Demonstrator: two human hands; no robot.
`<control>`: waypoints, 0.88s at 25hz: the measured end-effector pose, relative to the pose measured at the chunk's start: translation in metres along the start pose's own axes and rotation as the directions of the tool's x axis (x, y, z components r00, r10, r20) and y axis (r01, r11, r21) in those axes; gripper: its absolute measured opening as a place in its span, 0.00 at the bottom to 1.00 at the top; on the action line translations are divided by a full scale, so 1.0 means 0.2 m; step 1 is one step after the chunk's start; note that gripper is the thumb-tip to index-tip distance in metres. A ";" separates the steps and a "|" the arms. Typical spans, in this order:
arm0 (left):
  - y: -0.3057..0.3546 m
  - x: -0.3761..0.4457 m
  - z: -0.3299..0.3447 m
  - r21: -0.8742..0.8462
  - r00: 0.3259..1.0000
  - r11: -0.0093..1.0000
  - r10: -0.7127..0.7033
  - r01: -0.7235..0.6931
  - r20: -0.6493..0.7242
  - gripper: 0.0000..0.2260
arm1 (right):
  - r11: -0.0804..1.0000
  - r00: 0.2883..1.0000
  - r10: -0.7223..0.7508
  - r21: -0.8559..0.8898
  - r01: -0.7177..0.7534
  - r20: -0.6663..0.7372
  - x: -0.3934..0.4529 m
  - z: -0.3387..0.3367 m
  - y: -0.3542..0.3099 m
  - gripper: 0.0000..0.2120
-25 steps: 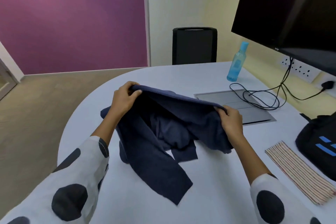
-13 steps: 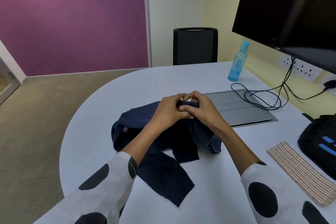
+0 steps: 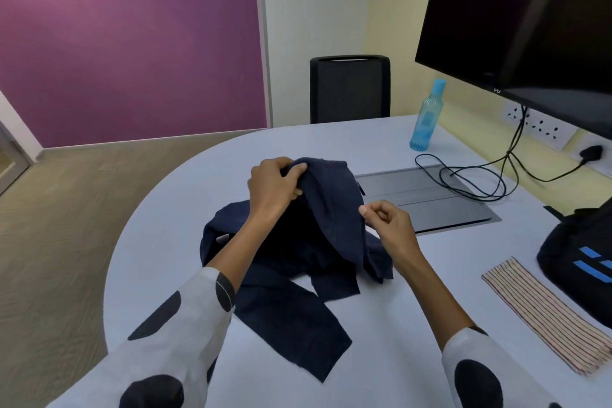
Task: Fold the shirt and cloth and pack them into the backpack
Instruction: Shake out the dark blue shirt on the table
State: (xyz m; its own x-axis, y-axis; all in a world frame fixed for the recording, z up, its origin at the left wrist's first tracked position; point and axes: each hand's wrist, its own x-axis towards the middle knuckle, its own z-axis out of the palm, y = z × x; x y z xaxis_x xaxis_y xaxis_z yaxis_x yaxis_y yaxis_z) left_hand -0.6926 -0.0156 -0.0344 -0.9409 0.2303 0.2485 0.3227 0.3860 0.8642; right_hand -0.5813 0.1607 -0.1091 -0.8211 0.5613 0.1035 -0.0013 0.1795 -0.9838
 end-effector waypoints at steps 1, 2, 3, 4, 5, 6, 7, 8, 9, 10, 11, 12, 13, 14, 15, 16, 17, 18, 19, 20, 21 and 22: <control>0.00 0.00 -0.01 0.042 0.999 0.999 -0.034 0.032 0.030 0.08 | 1.000 1.000 -0.012 -0.003 0.012 0.016 0.01 0.01 -0.03 0.06; 0.00 -0.01 -0.01 0.080 0.993 0.994 -0.075 0.067 0.095 0.07 | 0.999 0.999 -0.040 -0.017 0.040 0.034 0.02 0.02 -0.05 0.05; 0.01 -0.01 -0.02 0.071 0.974 0.992 -0.118 0.106 0.195 0.05 | 0.997 0.997 -0.066 -0.032 0.068 0.049 0.03 0.03 -0.07 0.04; 0.02 -0.02 -0.02 0.005 0.935 0.988 -0.149 0.156 0.321 0.06 | 0.994 0.993 -0.100 -0.047 0.103 0.067 0.04 0.04 -0.09 0.03; 0.04 -0.04 -0.03 -0.080 0.885 0.973 -0.162 0.218 0.437 0.12 | 0.989 0.987 -0.131 -0.061 0.137 0.092 0.04 0.05 -0.11 0.02; 0.06 -0.04 -0.03 -0.158 0.844 0.946 -0.169 0.285 0.509 0.22 | 0.981 0.978 -0.168 -0.079 0.179 0.124 0.04 0.05 -0.13 0.03; 0.07 -0.04 -0.04 -0.226 0.829 0.912 -0.180 0.343 0.530 0.33 | 0.971 0.967 -0.202 -0.096 0.219 0.155 0.04 0.06 -0.16 0.03; 0.07 -0.04 -0.04 -0.285 0.826 0.878 -0.190 0.385 0.531 0.42 | 0.959 0.954 -0.239 -0.112 0.261 0.182 0.04 0.06 -0.18 0.04; 0.07 -0.03 -0.04 -0.323 0.823 0.857 -0.183 0.402 0.537 0.47 | 0.949 0.941 -0.268 -0.111 0.295 0.207 0.04 0.07 -0.22 0.04; 0.08 -0.02 -0.04 -0.326 0.811 0.857 -0.164 0.399 0.562 0.47 | 0.939 0.927 -0.298 -0.105 0.327 0.228 0.04 0.07 -0.25 0.05; 0.09 -0.02 -0.04 -0.301 0.791 0.878 -0.132 0.373 0.597 0.44 | 0.931 0.915 -0.319 -0.097 0.351 0.247 0.03 0.07 -0.28 0.05; 0.09 -0.02 -0.05 -0.261 0.776 0.913 -0.089 0.314 0.624 0.36 | 0.926 0.907 -0.332 -0.096 0.366 0.260 0.03 0.07 -0.29 0.05; 0.09 -0.02 -0.04 -0.218 0.780 0.948 -0.048 0.233 0.625 0.27 | 0.926 0.907 -0.331 -0.093 0.365 0.262 0.03 0.07 -0.29 0.05; 0.09 -0.02 -0.04 -0.174 0.802 0.973 -0.017 0.150 0.598 0.19 | 0.929 0.912 -0.329 -0.087 0.359 0.245 0.03 0.07 -0.27 0.04; 0.10 -0.02 -0.03 -0.128 0.837 0.989 0.009 0.074 0.546 0.14 | 0.939 0.924 -0.318 -0.066 0.338 0.213 0.02 0.07 -0.25 0.03; 0.10 -0.01 -0.01 -0.080 0.879 0.997 0.042 -0.005 0.475 0.11 | 0.946 0.935 -0.307 -0.054 0.321 0.176 0.00 0.07 -0.23 0.03; 0.11 -0.02 0.00 -0.042 0.914 0.996 0.088 -0.078 0.395 0.09 | 0.954 0.947 -0.285 -0.057 0.296 0.144 -0.01 0.07 -0.20 0.04; 0.12 -0.02 0.01 -0.029 0.938 0.991 0.136 -0.134 0.320 0.08 | 0.957 0.957 -0.263 -0.091 0.275 0.125 -0.02 0.07 -0.17 0.05; 0.13 -0.02 0.02 -0.045 0.950 0.985 0.174 -0.168 0.260 0.07 | 0.956 0.965 -0.236 -0.151 0.251 0.111 -0.03 0.07 -0.13 0.07; 0.15 -0.02 0.03 -0.079 0.955 0.978 0.206 -0.194 0.212 0.06 | 0.943 0.973 -0.211 -0.245 0.227 0.091 -0.04 0.06 -0.07 0.11; 0.15 -0.01 0.03 -0.117 0.958 0.970 0.232 -0.214 0.168 0.07 | 0.930 0.984 -0.164 -0.321 0.177 0.068 -0.04 0.05 -0.01 0.13; 0.16 0.00 0.02 -0.157 0.961 0.962 0.245 -0.224 0.127 0.07 | 0.918 0.993 -0.114 -0.377 0.122 0.045 -0.04 0.03 0.07 0.11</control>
State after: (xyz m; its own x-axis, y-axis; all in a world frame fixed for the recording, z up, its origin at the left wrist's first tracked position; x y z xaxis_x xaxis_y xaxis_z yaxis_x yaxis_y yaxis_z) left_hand -0.6826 -0.0002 -0.0083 -0.8120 0.4298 0.3948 0.5053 0.1792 0.8442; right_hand -0.5777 0.1542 -0.1241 -0.8405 0.5004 0.2079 0.1138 0.5382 -0.8351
